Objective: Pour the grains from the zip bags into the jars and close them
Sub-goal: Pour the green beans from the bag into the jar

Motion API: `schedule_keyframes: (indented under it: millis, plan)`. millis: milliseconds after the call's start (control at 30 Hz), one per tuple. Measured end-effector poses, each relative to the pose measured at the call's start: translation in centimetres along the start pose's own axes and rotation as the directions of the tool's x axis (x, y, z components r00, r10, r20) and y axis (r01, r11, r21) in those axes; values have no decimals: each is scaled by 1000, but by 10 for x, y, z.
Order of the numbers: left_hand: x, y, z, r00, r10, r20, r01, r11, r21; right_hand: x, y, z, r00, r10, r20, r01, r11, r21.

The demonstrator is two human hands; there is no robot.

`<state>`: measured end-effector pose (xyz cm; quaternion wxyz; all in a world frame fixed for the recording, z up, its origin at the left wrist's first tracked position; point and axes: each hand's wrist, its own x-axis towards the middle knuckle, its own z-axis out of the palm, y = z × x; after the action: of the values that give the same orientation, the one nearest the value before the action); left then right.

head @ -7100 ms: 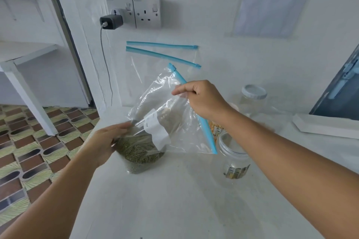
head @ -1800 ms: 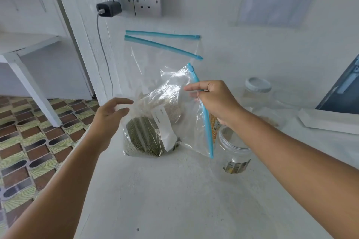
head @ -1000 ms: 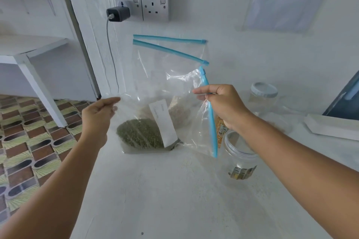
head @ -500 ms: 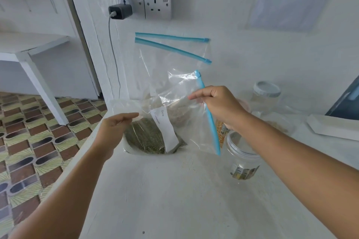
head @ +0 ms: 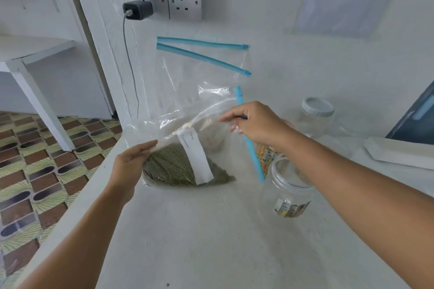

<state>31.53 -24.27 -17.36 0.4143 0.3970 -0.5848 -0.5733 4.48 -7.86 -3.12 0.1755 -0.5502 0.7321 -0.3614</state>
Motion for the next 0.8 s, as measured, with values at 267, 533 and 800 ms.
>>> schedule_keyframes:
  millis: [267, 533, 800]
  plan:
    - [-9, -3, -4, 988, -52, 144, 60, 997, -51, 8, -8, 11, 998, -46, -41, 46, 999, 17]
    - [-10, 23, 10, 983, 113, -147, -123, 990, -63, 9, -9, -1, 990, -50, -130, 58, 997, 58]
    - [-4, 27, 6, 982, 157, -103, -146, 984, 102, 7, -2, -2, 1000, 2, -15, -2, 1000, -14]
